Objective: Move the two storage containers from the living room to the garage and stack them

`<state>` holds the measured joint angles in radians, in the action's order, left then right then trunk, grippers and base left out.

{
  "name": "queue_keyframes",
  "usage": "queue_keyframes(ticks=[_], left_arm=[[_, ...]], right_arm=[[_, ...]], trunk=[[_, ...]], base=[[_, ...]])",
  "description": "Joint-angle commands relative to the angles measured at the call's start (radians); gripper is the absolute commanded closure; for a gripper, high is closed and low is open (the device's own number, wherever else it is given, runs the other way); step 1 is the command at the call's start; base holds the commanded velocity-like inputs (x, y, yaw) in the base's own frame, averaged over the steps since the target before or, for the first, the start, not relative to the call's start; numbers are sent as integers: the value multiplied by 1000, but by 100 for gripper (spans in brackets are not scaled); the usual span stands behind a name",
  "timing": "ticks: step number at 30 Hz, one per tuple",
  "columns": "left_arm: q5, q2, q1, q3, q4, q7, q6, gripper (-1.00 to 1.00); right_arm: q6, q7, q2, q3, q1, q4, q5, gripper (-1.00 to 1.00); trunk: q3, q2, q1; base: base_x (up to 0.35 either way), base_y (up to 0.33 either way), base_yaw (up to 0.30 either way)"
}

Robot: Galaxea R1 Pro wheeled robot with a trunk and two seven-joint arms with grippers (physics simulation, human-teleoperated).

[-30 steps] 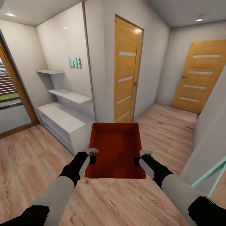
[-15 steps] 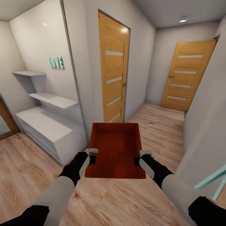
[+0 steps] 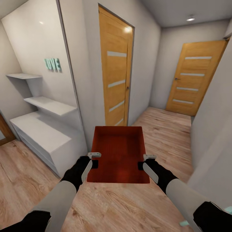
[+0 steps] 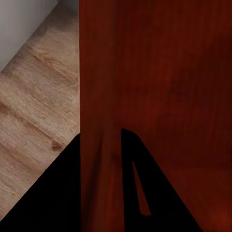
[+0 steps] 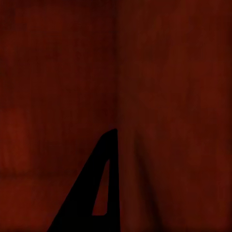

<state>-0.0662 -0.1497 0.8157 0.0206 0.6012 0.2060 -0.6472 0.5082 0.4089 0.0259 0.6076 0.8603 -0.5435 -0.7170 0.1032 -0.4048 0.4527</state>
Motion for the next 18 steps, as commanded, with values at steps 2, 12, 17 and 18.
queue_keyframes(ticks=[2,12,17,18], left_arm=[[-4,1,0,1,0,10,-6,100],[-4,1,0,1,0,10,-6,100],[-4,1,0,1,0,10,-6,100],[-4,1,0,1,0,10,-6,100]], right_arm=[[-25,18,55,-43,2,-3,48,100],[-25,19,55,-43,2,-3,48,100],[-25,19,55,-43,2,-3,47,100],[-25,19,55,-43,2,-3,47,100]], trunk=[[2,-2,1],[2,-2,1],[2,-2,1],[2,-2,1]], base=[[321,0,0],[321,0,-114],[321,0,-237],[321,0,-240]])
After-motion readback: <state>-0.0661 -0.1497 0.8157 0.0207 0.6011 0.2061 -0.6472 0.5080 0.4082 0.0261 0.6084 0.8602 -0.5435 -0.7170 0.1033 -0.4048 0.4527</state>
